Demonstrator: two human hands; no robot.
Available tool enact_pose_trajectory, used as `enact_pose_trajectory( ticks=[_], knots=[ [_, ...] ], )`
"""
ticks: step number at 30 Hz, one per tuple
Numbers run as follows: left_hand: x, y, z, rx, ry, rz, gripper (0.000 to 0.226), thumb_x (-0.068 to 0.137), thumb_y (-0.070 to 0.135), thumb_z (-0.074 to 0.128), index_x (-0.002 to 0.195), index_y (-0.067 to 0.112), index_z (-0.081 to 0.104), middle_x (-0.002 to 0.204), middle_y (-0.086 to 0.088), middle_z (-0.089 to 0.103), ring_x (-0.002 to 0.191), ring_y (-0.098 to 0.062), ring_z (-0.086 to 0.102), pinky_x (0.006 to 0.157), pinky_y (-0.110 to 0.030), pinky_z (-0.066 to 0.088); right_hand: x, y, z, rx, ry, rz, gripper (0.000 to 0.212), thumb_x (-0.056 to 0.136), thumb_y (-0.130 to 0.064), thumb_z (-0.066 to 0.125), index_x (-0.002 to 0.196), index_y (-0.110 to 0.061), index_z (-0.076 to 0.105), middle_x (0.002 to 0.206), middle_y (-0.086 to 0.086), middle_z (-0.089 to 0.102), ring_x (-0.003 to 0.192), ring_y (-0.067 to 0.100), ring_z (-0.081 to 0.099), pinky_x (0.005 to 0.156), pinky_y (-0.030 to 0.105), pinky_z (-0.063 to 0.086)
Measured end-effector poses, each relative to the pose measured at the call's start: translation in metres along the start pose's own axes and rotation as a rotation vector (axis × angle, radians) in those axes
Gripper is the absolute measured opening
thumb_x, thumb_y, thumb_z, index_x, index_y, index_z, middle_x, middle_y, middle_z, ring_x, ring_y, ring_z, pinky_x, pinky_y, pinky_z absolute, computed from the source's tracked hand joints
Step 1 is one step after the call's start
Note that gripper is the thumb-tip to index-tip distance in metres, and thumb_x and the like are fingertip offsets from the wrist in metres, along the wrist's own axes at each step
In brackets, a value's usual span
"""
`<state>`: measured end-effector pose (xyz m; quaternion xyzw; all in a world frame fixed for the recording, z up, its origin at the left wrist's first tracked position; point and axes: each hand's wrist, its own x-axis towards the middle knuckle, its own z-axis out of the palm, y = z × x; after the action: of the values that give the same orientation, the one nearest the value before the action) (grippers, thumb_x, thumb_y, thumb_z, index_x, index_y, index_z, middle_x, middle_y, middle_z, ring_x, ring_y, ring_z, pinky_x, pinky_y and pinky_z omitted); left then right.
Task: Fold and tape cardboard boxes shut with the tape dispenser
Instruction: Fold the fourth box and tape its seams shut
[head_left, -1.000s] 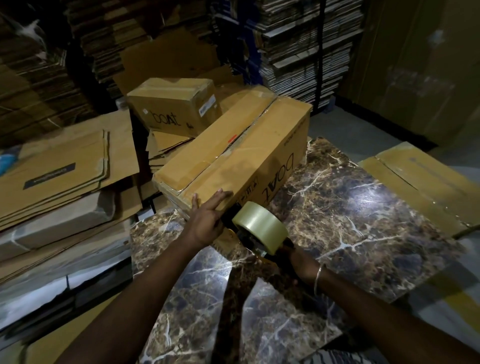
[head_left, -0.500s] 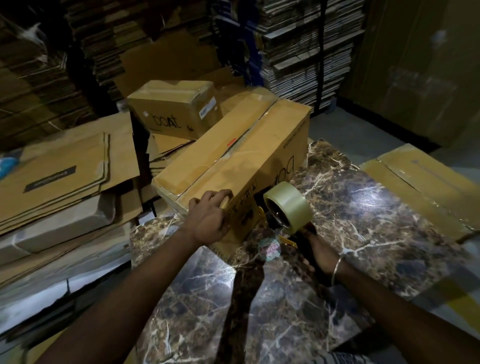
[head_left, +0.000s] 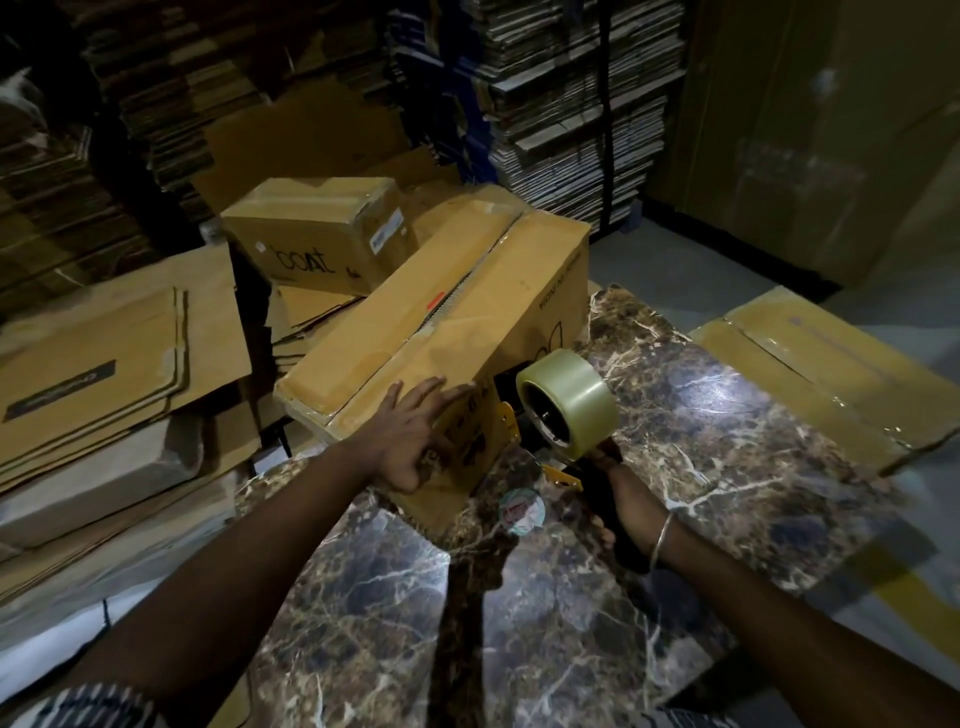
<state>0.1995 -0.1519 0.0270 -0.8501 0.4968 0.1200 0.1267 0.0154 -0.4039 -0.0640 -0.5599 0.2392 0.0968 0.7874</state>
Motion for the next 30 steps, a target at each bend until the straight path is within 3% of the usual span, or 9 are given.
enact_pose_trajectory(
  ticks=[2,4,8,11,13,17,24,27,30],
  knots=[
    [0.0,0.002,0.0,-0.055,0.023,-0.056,0.084,0.069,0.037,0.067,0.148,0.034,0.04,0.165,0.006,-0.019,0.152,-0.023,-0.014,0.116,-0.071,-0.001,-0.001,-0.003,0.003,0.023,0.026,0.039,0.056,0.102,-0.052,0.039,0.064,-0.013,0.052,0.049,0.011,0.035,0.032,0.022,0.026,0.036,0.021,0.022],
    [-0.001,0.005,0.0,-0.167,0.066,-0.146,0.114,0.065,0.041,0.063,0.159,0.025,0.001,0.165,0.006,-0.019,0.153,-0.021,-0.01,0.119,-0.065,0.001,-0.001,-0.006,0.004,0.037,0.034,0.09,0.058,0.101,-0.056,0.039,0.063,-0.014,0.051,0.051,0.01,0.036,0.034,0.022,0.025,0.038,0.023,0.019],
    [-0.003,0.007,0.006,-0.268,0.168,-0.236,0.119,0.066,0.043,0.076,0.156,0.035,-0.001,0.163,0.007,-0.027,0.152,-0.016,-0.012,0.121,-0.056,-0.001,-0.004,-0.012,0.007,0.096,0.012,0.115,0.051,0.1,-0.058,0.042,0.073,-0.016,0.054,0.055,0.008,0.038,0.035,0.02,0.027,0.036,0.021,0.02],
    [-0.002,0.008,0.009,-0.211,0.099,-0.276,0.138,0.068,0.051,0.083,0.154,0.038,-0.023,0.161,0.004,-0.032,0.149,-0.014,-0.019,0.119,-0.05,-0.003,-0.005,-0.014,0.011,0.119,0.019,0.098,0.044,0.101,-0.058,0.04,0.088,-0.018,0.056,0.061,0.009,0.039,0.037,0.019,0.027,0.035,0.022,0.02],
    [-0.001,0.009,0.008,-0.204,0.084,-0.289,0.135,0.071,0.044,0.084,0.154,0.036,-0.022,0.163,0.004,-0.028,0.152,-0.017,-0.017,0.121,-0.053,0.0,-0.007,-0.019,0.015,0.093,0.005,0.107,0.048,0.101,-0.058,0.036,0.097,-0.014,0.054,0.059,0.007,0.039,0.038,0.02,0.028,0.036,0.022,0.021],
    [-0.006,0.014,0.002,-0.27,0.106,-0.308,0.124,0.075,0.031,0.082,0.158,0.035,-0.01,0.167,0.006,-0.014,0.154,-0.02,-0.005,0.122,-0.052,0.006,-0.02,-0.036,0.027,0.098,-0.053,0.027,0.051,0.099,-0.06,0.042,0.081,-0.013,0.05,0.055,0.005,0.037,0.04,0.019,0.028,0.037,0.025,0.019],
    [-0.051,0.009,0.03,-0.222,0.168,-0.195,0.124,0.067,0.049,0.076,0.158,0.038,-0.006,0.167,0.006,-0.004,0.152,-0.021,0.006,0.119,-0.053,0.021,-0.027,-0.047,0.047,0.048,-0.075,-0.101,0.065,0.1,-0.065,0.034,0.113,-0.006,0.058,0.062,0.011,0.044,0.041,0.019,0.036,0.037,0.024,0.031],
    [-0.084,0.015,0.039,-0.275,0.247,-0.114,0.11,0.07,0.064,0.063,0.159,0.035,0.007,0.167,0.003,0.007,0.15,-0.022,0.017,0.117,-0.051,0.023,-0.034,-0.055,0.064,0.023,-0.069,-0.08,0.065,0.098,-0.068,0.035,0.107,-0.008,0.058,0.063,0.011,0.044,0.04,0.019,0.037,0.036,0.023,0.031],
    [-0.118,0.023,0.048,-0.298,0.204,-0.078,0.114,0.066,0.043,0.075,0.156,0.044,0.006,0.166,0.009,0.007,0.15,-0.016,0.015,0.116,-0.045,0.022,-0.047,-0.067,0.089,0.03,-0.098,-0.036,0.057,0.099,-0.064,0.035,0.101,-0.011,0.057,0.058,0.005,0.044,0.038,0.016,0.037,0.035,0.021,0.028]
  ],
)
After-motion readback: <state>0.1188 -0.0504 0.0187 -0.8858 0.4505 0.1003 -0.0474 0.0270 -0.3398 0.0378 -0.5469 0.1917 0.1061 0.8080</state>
